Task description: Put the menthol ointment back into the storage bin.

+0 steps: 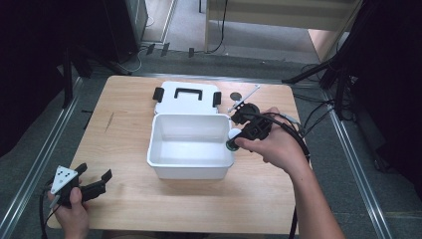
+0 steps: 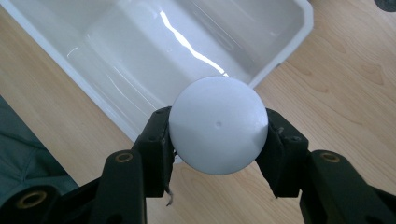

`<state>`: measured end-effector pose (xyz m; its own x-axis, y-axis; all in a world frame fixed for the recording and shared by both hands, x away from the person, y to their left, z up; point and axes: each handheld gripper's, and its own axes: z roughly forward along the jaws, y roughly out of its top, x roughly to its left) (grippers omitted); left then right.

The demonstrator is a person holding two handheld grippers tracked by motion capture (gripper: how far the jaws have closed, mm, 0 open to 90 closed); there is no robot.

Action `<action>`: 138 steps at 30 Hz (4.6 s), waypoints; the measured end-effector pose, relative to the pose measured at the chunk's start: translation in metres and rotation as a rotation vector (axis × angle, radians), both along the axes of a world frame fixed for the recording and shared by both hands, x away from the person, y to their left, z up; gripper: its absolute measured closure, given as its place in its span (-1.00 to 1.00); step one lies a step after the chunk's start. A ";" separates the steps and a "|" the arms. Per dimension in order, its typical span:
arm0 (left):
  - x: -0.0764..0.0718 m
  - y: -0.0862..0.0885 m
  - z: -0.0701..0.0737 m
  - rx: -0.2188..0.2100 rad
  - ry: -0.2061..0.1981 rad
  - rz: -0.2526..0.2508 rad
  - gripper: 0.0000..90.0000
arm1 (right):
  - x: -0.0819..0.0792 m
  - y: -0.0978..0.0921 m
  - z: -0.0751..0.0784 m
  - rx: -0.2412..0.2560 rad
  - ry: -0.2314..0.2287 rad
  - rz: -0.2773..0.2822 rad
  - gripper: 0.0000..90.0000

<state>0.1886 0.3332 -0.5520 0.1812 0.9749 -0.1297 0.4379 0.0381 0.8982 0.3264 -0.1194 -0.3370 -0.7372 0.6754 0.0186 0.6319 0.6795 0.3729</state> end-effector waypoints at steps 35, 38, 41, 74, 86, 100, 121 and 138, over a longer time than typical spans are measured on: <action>0.000 0.000 0.000 0.002 -0.002 -0.002 -0.82 | 0.019 0.070 -0.078 -0.117 0.106 0.131 0.13; 0.000 0.000 0.000 0.003 -0.001 -0.001 -0.82 | 0.020 0.073 -0.083 -0.137 0.110 0.138 0.13; 0.000 -0.001 0.000 0.002 -0.002 -0.001 -0.82 | 0.021 0.076 -0.091 -0.162 0.117 0.146 0.13; 0.000 -0.001 0.000 0.013 -0.004 -0.001 -0.82 | 0.021 0.077 -0.103 -0.208 0.163 0.189 0.11; 0.000 -0.001 0.000 0.014 -0.002 -0.001 -0.82 | 0.019 0.071 -0.093 -0.164 0.140 0.179 0.09; 0.000 -0.002 0.000 0.014 -0.006 0.001 -0.82 | 0.009 0.048 -0.043 -0.069 0.065 0.155 0.06; 0.000 -0.003 0.000 0.031 0.000 -0.002 -0.82 | -0.003 -0.053 -0.031 -0.017 0.014 -0.003 0.04; 0.000 -0.004 0.000 0.034 0.001 -0.001 -0.82 | -0.020 -0.100 -0.097 0.105 -0.122 -0.148 -0.38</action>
